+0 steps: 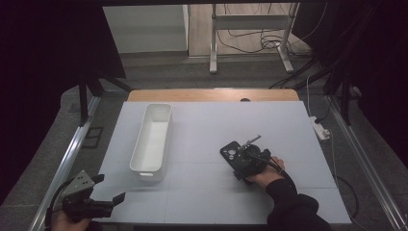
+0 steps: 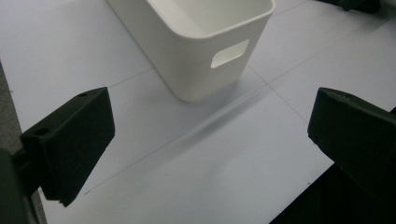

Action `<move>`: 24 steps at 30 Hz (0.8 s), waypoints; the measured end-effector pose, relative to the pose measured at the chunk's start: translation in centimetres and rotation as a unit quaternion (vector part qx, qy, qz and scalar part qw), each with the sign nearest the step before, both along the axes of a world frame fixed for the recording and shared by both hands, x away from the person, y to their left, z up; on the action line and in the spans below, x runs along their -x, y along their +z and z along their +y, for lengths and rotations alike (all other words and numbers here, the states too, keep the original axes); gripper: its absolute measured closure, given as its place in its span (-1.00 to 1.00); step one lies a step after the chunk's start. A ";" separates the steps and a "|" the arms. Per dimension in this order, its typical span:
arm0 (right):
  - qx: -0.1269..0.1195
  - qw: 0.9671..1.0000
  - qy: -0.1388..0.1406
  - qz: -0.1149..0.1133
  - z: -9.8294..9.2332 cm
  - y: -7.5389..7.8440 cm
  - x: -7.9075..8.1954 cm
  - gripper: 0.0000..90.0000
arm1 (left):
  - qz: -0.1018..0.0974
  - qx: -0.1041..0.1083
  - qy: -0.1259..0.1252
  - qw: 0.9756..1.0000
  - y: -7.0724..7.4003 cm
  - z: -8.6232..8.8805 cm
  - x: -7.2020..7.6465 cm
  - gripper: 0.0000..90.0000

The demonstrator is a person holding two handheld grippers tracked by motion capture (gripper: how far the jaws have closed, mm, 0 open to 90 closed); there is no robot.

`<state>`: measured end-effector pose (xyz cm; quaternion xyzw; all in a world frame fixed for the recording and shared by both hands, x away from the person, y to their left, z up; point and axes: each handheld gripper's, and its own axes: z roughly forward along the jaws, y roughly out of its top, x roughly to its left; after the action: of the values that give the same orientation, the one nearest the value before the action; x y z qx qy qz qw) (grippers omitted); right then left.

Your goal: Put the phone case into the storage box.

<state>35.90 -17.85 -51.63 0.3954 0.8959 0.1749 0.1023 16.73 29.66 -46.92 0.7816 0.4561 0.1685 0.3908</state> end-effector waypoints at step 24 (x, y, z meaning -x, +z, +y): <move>-0.039 0.999 0.007 -0.001 -0.5 2.0 0.6 -0.68 | -0.009 0.012 -0.013 1.000 0.8 -0.1 -0.7 -1.00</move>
<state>35.25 -18.32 -49.59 0.3930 0.8908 0.2112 0.0865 17.45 29.59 -46.08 0.7809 0.4442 0.1653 0.4068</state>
